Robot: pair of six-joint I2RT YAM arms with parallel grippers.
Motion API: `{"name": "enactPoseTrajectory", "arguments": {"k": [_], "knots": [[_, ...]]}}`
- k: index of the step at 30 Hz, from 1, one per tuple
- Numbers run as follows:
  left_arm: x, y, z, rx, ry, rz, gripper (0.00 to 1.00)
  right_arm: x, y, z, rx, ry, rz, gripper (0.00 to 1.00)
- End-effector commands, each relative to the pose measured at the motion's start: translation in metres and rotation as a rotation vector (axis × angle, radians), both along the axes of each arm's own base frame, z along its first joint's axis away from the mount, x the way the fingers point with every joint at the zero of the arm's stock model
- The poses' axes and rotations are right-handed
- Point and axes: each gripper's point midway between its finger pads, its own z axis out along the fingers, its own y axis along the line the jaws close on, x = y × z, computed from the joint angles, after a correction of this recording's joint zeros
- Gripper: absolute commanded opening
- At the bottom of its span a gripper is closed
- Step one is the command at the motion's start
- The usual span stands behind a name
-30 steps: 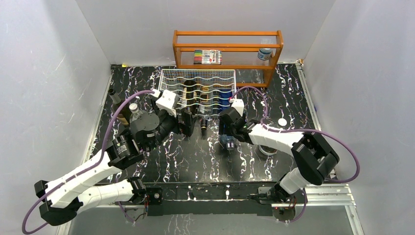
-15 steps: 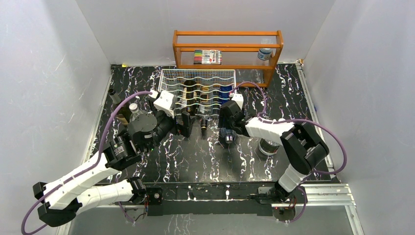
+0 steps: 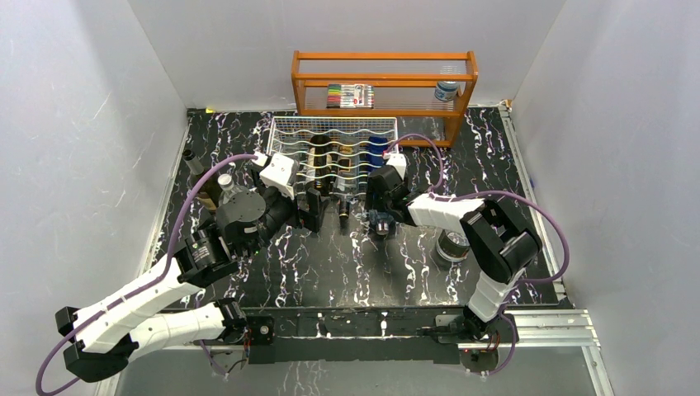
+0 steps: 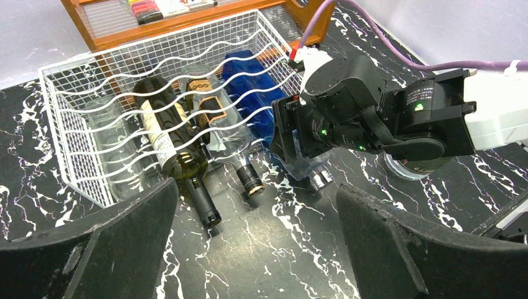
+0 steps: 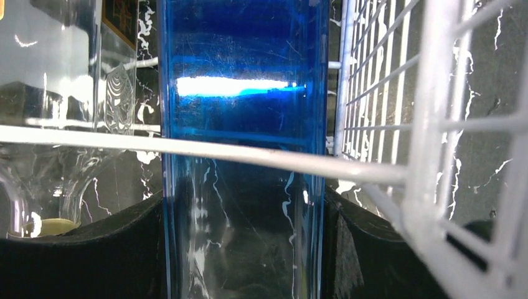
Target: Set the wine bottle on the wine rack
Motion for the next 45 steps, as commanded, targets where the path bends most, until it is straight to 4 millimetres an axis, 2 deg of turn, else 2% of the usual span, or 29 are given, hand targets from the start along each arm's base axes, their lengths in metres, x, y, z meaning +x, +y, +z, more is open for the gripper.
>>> {"name": "enactPoseTrajectory", "arguments": {"k": [1, 4, 14, 21, 30, 35, 38, 41, 45], "knots": [[-0.002, 0.003, 0.010, -0.022, -0.014, -0.003, 0.98, 0.056, 0.016, 0.080, 0.135, -0.264, -0.070, 0.07], [-0.002, 0.002, 0.010, -0.021, -0.013, -0.006, 0.98, 0.056, 0.013, 0.079, 0.138, -0.256, -0.088, 0.16], [-0.001, 0.000, 0.009, -0.017, -0.009, -0.009, 0.98, 0.063, 0.012, 0.073, 0.163, -0.229, -0.082, 0.36], [-0.002, 0.001, 0.007, -0.012, -0.006, -0.009, 0.98, 0.059, 0.011, 0.074, 0.186, -0.221, -0.083, 0.62], [-0.001, 0.002, 0.005, -0.002, -0.002, -0.001, 0.98, 0.055, 0.011, 0.078, 0.192, -0.205, -0.061, 0.84], [0.000, 0.003, 0.004, 0.005, -0.002, 0.005, 0.98, 0.051, 0.008, 0.076, 0.182, -0.185, -0.058, 0.90], [-0.001, 0.005, 0.005, 0.006, -0.002, 0.009, 0.98, 0.047, 0.006, 0.081, 0.186, -0.185, -0.056, 0.91], [-0.001, 0.007, 0.007, 0.002, -0.006, 0.010, 0.98, 0.039, 0.004, 0.094, 0.197, -0.190, -0.039, 0.93], [-0.003, 0.010, 0.010, -0.002, -0.010, 0.014, 0.98, 0.025, 0.003, 0.123, 0.222, -0.221, 0.030, 0.94]]}}
